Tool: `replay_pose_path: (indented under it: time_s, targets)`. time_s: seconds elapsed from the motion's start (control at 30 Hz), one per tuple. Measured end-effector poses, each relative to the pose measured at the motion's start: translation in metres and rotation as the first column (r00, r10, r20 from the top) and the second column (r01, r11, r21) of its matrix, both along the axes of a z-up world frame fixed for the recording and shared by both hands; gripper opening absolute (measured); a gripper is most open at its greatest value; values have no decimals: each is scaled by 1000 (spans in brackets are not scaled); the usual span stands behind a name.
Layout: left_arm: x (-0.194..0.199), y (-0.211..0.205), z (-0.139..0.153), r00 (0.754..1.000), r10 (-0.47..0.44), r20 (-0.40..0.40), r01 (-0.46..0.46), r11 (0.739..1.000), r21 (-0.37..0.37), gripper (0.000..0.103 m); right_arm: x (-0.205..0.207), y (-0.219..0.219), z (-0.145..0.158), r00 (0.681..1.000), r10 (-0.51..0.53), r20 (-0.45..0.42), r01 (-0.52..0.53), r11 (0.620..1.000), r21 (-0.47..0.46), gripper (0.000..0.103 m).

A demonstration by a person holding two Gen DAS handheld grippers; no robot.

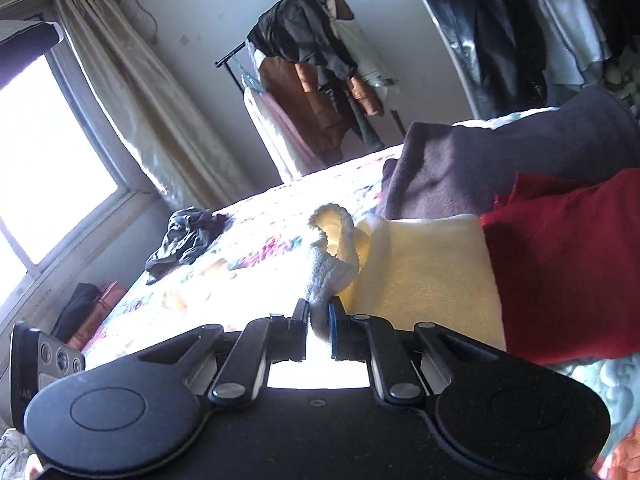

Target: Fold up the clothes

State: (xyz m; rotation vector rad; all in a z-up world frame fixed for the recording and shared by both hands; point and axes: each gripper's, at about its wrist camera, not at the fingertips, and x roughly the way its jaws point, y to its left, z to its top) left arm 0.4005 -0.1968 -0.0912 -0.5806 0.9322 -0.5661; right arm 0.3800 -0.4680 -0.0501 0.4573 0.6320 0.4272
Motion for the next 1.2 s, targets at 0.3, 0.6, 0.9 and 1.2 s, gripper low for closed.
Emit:
replay_pose_path:
  time_s: [0.3, 0.6, 0.9, 1.2]
  targets:
    - [11, 39, -11, 978, 149, -144, -161, 984, -81, 86, 0, 64, -28, 977, 175, -122, -166, 982, 86, 11]
    - [29, 37, -27, 973, 139, -186, -160, 982, -101, 76, -12, 81, -17, 951, 294, -89, -281, 950, 136, 11]
    - [24, 38, 25, 985, 161, 65, -170, 968, 182, 23, -6, 81, -15, 950, 299, -86, -292, 952, 86, 16]
    - [22, 73, 77, 949, 166, 267, -266, 877, 400, 23, -7, 38, -16, 997, 21, -74, -31, 990, -140, 36]
